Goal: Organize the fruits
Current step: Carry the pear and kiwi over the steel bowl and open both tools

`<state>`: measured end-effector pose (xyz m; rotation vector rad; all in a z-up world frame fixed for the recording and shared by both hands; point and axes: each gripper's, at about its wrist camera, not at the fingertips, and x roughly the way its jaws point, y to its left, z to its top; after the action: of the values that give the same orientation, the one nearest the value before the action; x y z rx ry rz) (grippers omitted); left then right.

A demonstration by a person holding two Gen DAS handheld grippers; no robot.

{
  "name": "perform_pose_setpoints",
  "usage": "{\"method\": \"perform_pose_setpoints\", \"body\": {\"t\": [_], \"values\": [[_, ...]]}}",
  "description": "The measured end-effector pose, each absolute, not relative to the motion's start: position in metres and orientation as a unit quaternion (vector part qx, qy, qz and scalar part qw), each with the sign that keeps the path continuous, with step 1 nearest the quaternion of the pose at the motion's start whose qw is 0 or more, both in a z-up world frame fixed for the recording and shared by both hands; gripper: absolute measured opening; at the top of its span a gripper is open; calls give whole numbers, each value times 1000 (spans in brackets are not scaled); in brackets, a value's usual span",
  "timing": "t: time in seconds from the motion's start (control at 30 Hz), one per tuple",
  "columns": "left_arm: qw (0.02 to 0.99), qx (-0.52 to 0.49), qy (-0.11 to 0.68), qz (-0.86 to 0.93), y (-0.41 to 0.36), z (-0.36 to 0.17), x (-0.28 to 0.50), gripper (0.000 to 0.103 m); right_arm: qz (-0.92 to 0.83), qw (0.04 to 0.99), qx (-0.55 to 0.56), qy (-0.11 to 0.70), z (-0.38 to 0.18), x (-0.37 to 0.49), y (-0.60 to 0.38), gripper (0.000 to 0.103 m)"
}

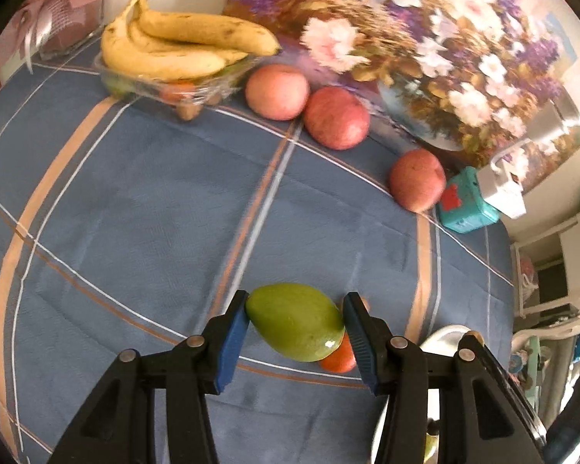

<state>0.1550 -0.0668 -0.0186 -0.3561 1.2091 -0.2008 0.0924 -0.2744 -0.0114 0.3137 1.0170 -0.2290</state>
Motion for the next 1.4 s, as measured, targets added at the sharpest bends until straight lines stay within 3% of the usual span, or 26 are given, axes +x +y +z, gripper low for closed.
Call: {"method": "perform_pose_setpoints", "body": {"t": [0.23, 0.6, 0.97, 1.13, 1.4], "values": [[792, -141, 576, -144, -111, -12, 139, 52, -167, 839, 124, 503, -17, 73, -329, 26], [794, -12, 573, -202, -196, -10, 96, 47, -188, 807, 81, 554, -42, 63, -350, 26], [782, -56, 571, -241, -195, -4, 92, 47, -180, 806, 74, 559, -42, 66, -343, 26], [742, -88, 606, -271, -206, -17, 87, 46, -196, 798, 74, 564, -42, 62, -353, 28], [763, -81, 597, -234, -196, -16, 94, 48, -188, 801, 74, 564, -42, 63, -350, 28]]}}
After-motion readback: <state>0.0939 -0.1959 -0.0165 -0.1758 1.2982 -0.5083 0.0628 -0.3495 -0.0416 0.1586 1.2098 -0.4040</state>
